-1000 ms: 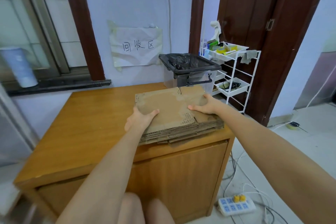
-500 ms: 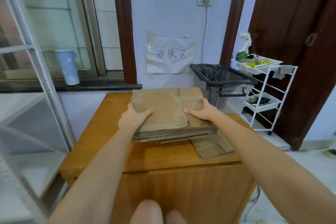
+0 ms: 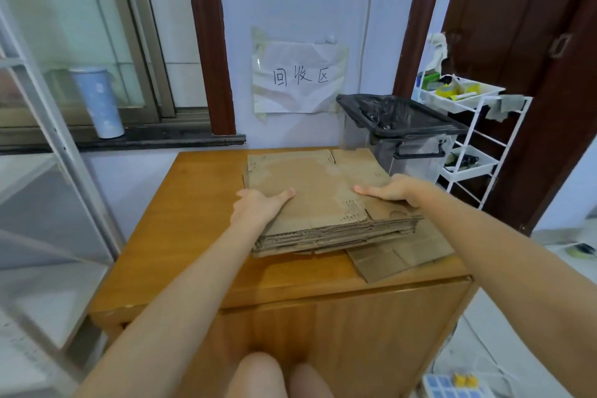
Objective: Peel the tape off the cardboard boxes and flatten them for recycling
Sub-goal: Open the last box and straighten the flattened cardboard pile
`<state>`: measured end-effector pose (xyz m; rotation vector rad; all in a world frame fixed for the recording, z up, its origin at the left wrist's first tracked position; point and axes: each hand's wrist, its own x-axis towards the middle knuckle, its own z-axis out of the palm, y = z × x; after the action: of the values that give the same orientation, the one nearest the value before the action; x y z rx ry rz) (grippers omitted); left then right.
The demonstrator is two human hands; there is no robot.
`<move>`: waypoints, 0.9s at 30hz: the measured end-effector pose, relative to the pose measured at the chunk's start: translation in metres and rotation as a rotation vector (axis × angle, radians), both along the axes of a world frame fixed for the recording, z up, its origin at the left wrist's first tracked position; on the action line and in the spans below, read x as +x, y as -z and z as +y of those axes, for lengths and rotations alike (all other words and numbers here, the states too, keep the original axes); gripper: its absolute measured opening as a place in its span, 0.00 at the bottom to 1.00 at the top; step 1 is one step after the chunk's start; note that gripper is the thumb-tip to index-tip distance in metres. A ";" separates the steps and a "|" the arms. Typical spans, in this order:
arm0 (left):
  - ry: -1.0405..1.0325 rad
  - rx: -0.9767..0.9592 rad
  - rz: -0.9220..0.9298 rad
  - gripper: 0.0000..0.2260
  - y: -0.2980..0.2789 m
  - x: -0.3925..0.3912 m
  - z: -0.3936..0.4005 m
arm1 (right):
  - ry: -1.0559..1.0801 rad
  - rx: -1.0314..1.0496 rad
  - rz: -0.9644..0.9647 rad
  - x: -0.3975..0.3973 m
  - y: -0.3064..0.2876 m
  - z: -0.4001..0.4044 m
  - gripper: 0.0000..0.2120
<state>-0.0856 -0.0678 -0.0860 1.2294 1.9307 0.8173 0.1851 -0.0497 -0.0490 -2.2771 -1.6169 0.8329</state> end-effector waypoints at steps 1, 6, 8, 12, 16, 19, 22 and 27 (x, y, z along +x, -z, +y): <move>0.014 -0.013 -0.025 0.61 0.002 0.006 -0.004 | -0.006 -0.018 -0.005 0.007 -0.003 -0.004 0.60; 0.045 0.018 -0.241 0.40 0.014 0.033 -0.020 | 0.003 -0.068 0.058 0.045 -0.001 -0.013 0.73; 0.028 0.037 -0.325 0.41 0.016 0.047 -0.025 | 0.000 -0.077 0.077 0.054 -0.002 -0.022 0.66; -0.027 0.046 -0.433 0.52 0.022 0.061 -0.033 | 0.005 -0.051 0.061 0.067 0.004 -0.038 0.51; -0.021 0.034 -0.431 0.52 0.031 0.064 -0.036 | -0.025 0.029 0.130 0.074 0.020 -0.044 0.46; -0.026 0.045 -0.412 0.58 0.031 0.063 -0.035 | -0.007 0.062 0.195 0.072 0.033 -0.047 0.49; -0.004 0.036 -0.399 0.46 0.031 0.057 -0.031 | 0.014 0.074 0.257 0.068 0.038 -0.045 0.47; 0.026 0.017 -0.386 0.39 0.028 0.041 -0.026 | 0.065 0.095 0.323 0.060 0.046 -0.036 0.43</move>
<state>-0.0445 -0.0933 -0.1140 1.0165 1.5958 0.9794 0.2447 -0.0854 -0.0952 -1.9964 -1.4008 1.0225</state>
